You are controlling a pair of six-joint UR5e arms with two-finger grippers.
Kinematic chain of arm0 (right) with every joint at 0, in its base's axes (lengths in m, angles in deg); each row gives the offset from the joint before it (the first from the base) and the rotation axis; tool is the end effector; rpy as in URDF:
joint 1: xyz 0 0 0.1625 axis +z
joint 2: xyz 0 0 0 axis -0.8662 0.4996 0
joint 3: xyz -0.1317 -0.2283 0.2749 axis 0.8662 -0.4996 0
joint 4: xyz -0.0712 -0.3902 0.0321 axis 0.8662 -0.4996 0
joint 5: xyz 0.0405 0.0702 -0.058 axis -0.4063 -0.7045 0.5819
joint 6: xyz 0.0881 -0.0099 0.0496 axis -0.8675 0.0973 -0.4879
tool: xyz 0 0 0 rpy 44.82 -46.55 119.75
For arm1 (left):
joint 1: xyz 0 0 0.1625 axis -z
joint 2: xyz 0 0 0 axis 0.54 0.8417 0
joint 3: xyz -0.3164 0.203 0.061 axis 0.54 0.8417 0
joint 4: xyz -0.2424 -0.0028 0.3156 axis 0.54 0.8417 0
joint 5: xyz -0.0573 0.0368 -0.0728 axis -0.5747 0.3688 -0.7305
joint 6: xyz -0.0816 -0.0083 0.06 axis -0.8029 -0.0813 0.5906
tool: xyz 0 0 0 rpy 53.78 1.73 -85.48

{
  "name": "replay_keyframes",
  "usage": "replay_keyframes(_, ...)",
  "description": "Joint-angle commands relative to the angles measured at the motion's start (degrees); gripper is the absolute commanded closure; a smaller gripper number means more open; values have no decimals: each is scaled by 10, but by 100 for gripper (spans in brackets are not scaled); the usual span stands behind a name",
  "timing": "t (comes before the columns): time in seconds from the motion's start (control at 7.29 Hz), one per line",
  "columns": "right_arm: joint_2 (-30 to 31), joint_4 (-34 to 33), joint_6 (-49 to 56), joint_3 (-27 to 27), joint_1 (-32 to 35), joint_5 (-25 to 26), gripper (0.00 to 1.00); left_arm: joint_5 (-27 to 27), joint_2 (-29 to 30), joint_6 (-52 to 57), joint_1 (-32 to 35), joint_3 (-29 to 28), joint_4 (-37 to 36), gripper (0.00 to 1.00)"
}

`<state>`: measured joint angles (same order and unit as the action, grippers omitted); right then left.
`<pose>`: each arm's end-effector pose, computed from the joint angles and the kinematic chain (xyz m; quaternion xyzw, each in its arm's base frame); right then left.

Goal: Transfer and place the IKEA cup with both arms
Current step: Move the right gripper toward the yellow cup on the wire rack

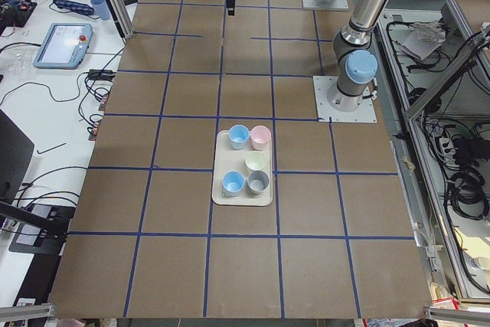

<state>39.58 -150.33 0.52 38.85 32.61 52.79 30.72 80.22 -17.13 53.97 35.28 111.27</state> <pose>0.1572 -0.5051 0.4898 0.0427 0.9974 -0.0575 0.0082 -0.1046 -0.4752 0.4889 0.0220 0.9997 -0.0010 0.0052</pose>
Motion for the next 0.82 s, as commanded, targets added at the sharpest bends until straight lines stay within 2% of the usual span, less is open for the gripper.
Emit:
replay_keyframes(0.0,0,0,0,0,0,0,0,0,0,4,0,-1,-3,0)
replay_keyframes(0.69,-2,2,9,-3,-22,2,0,0,-3,5,1,2,-3,0)
